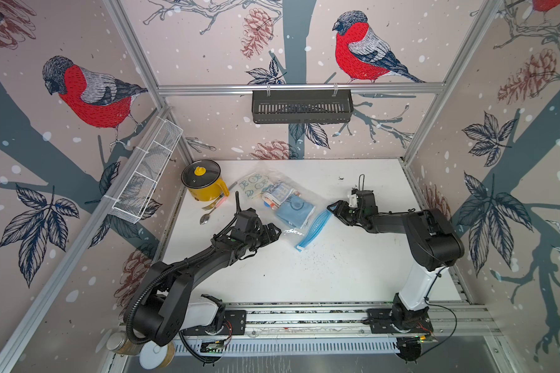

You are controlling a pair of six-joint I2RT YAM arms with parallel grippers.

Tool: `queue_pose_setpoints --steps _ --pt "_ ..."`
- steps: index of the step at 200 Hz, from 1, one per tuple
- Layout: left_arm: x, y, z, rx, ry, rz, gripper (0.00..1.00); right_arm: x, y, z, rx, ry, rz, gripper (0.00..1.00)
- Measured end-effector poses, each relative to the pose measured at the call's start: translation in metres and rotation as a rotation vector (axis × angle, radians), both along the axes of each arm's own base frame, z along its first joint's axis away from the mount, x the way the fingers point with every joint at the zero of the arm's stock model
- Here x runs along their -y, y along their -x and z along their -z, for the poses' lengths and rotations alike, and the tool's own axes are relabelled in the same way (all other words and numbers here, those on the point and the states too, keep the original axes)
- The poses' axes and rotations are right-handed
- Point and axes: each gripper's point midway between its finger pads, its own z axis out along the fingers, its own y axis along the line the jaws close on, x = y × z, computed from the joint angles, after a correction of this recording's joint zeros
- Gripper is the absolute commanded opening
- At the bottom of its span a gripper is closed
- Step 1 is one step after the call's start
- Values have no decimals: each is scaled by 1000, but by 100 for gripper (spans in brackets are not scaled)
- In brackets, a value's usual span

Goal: Place the folded towel into the vacuum bag
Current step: Adjust the vacuum bag at the center of the board.

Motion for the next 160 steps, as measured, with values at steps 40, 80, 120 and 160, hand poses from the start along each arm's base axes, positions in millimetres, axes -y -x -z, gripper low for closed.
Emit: queue_pose_setpoints --steps 40,80,120,160 --pt "4 -15 6 2 63 -34 76 -2 -4 2 19 -18 -13 51" --pt "7 -27 6 25 94 -56 51 -2 -6 5 23 -25 -16 40" --pt "7 -35 6 36 106 -73 40 -2 -7 8 22 -26 -16 28" --pt "9 -40 13 32 106 -81 16 1 -9 8 31 -29 -7 15"
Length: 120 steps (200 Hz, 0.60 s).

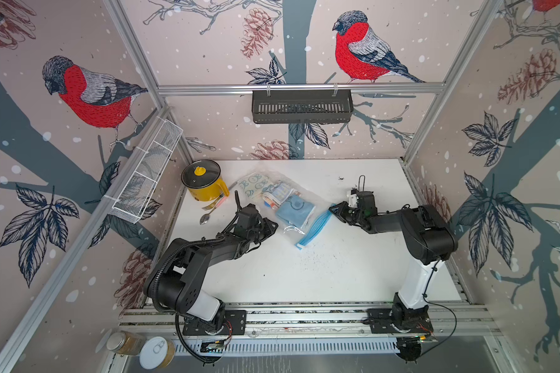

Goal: Place the folded towel into the vacuum bag
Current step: Adjust the vacuum bag at the center of the board.

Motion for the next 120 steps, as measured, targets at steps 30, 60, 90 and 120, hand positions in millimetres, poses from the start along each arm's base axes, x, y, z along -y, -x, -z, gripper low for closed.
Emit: queue_pose_setpoints --steps 30,60,90,120 --pt "0 0 3 2 0 -4 4 4 2 4 -7 4 11 7" --pt "-3 6 9 -12 -6 -4 0 16 4 5 -11 18 47 3" --pt "-8 14 20 -38 -24 -12 0 23 7 5 -14 27 69 2" --pt "-11 20 26 -54 -36 -13 0 31 12 6 -20 43 96 2"
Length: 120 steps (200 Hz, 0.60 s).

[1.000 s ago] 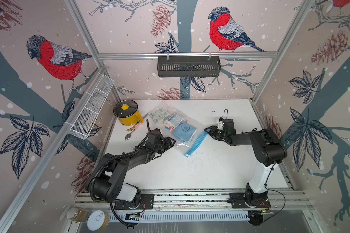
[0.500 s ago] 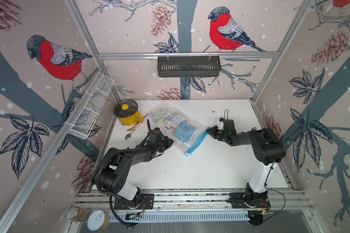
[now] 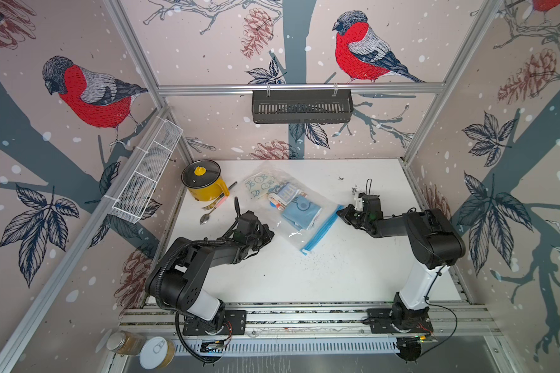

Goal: Place the folded towel into the vacuum bag
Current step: Adjust the vacuum bag at the center of the board.

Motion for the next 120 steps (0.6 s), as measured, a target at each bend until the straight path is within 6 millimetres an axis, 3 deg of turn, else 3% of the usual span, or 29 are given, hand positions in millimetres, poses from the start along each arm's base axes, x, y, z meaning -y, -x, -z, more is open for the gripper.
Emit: queue_pose_setpoints --steps 31,47,61,73,89,120 --pt "0 -1 -6 22 1 4 0 13 12 5 -30 20 37 1" --pt "0 -2 -9 32 1 7 26 23 21 6 -50 23 72 1" --pt "1 -3 -14 52 -1 15 54 33 30 6 -63 39 101 1" --pt "1 -4 -18 64 3 15 67 40 38 5 -70 54 127 1" --pt "2 -5 -24 79 9 16 75 45 49 3 -80 66 139 1" --pt "8 -15 -36 118 28 28 76 43 68 -3 -79 87 139 2"
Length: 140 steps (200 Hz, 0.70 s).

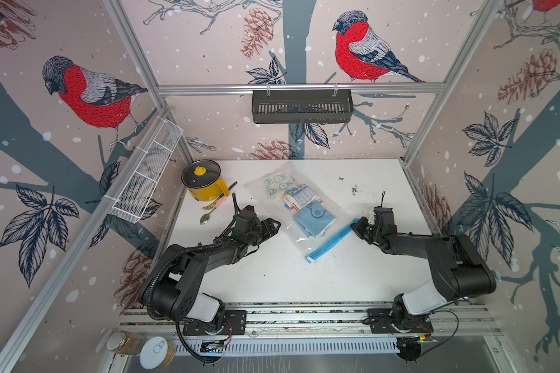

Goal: Place the folded towel into the vacuum bag
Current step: Adjust the vacuum bag at the center of the board.

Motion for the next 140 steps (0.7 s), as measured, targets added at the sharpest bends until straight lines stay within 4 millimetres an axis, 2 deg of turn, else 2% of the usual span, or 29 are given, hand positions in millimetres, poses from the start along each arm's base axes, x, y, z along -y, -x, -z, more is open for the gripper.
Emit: queue_pose_setpoints --steps 33,76,140 --pt "10 -7 1 8 32 34 73 -27 18 -11 16 -1 -87 2" --pt "17 -10 8 -5 69 42 59 -56 33 -18 30 -2 -182 2" --pt "16 -16 3 15 82 17 19 -54 44 -4 -9 10 -186 7"
